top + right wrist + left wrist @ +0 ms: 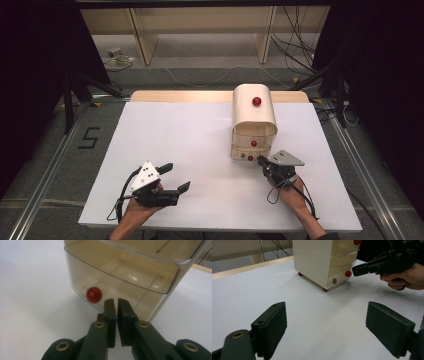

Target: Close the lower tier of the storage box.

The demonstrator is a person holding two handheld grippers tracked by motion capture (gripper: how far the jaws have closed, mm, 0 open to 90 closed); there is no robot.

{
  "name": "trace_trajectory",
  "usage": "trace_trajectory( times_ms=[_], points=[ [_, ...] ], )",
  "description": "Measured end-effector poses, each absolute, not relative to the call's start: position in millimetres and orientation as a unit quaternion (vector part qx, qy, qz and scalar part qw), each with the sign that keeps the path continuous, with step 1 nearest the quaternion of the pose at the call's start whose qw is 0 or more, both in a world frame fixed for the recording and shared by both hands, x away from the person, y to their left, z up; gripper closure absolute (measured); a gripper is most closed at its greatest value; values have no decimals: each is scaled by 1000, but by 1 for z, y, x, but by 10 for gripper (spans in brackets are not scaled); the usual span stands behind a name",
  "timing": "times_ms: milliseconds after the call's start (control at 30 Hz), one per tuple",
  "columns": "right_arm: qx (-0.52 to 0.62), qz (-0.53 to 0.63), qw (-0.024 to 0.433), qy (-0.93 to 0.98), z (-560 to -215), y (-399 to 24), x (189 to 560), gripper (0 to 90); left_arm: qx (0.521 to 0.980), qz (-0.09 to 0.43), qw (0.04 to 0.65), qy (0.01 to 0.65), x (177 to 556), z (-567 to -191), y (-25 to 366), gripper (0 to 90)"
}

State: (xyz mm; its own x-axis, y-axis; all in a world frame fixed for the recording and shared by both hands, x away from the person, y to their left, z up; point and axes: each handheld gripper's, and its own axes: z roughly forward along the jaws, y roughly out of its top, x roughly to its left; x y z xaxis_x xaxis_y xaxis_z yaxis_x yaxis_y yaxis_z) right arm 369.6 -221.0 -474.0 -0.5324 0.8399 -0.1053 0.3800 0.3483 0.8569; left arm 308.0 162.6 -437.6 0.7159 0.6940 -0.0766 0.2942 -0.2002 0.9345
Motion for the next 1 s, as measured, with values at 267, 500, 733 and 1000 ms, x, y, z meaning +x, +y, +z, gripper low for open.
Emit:
trace_trajectory(
  times_ms=[267, 500, 733, 1000],
  points=[
    [380, 440, 253, 773, -467, -219, 363, 713, 754, 185, 539, 325, 307, -438, 162, 169],
    [376, 457, 233, 772, -458, -217, 355, 560, 753, 185, 540, 327, 307, -438, 163, 170],
    [385, 472, 217, 763, -449, -215, 348, 442, 754, 187, 539, 326, 306, -438, 165, 170],
    [381, 484, 217, 757, -442, -214, 342, 403, 753, 187, 540, 327, 306, -438, 165, 170]
  ],
)
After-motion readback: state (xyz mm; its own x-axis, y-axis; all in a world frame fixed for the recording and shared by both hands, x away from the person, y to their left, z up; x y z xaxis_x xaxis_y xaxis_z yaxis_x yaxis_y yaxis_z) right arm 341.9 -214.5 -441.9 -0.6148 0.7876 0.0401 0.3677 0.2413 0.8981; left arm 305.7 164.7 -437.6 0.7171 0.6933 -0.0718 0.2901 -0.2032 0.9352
